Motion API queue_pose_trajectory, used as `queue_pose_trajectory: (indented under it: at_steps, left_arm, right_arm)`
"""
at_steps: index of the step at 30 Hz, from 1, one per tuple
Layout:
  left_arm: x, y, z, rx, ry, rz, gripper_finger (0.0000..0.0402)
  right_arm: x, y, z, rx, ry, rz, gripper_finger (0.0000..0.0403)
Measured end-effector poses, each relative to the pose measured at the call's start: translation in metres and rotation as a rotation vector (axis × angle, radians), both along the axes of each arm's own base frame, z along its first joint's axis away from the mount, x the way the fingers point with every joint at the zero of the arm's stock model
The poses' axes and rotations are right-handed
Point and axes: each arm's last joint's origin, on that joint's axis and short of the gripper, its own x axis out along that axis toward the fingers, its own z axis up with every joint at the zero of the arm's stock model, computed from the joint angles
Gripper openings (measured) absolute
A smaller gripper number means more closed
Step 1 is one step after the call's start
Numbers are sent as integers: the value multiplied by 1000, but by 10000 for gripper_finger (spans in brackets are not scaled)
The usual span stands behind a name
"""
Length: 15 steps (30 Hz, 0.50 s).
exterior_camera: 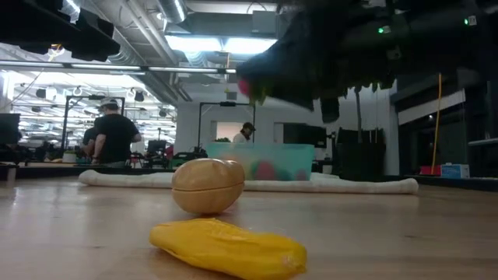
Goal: Pick and placing Produce into tupperware
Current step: Put the red strawberry into the green bin
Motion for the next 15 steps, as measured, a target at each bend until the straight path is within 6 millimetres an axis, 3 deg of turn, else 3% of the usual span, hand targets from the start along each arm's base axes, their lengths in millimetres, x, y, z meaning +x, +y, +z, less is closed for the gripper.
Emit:
queue_pose_trajectory:
  at_steps: [7, 15]
  left_arm:
    - [0, 0, 0, -3, -3, 0, 220]
    - [0, 0, 1, -41, -4, 28, 220]
  right_arm:
    - [-18, -18, -6, -65, -64, 19, 134]
    - [-17, -27, -7, -107, -58, 4, 134]
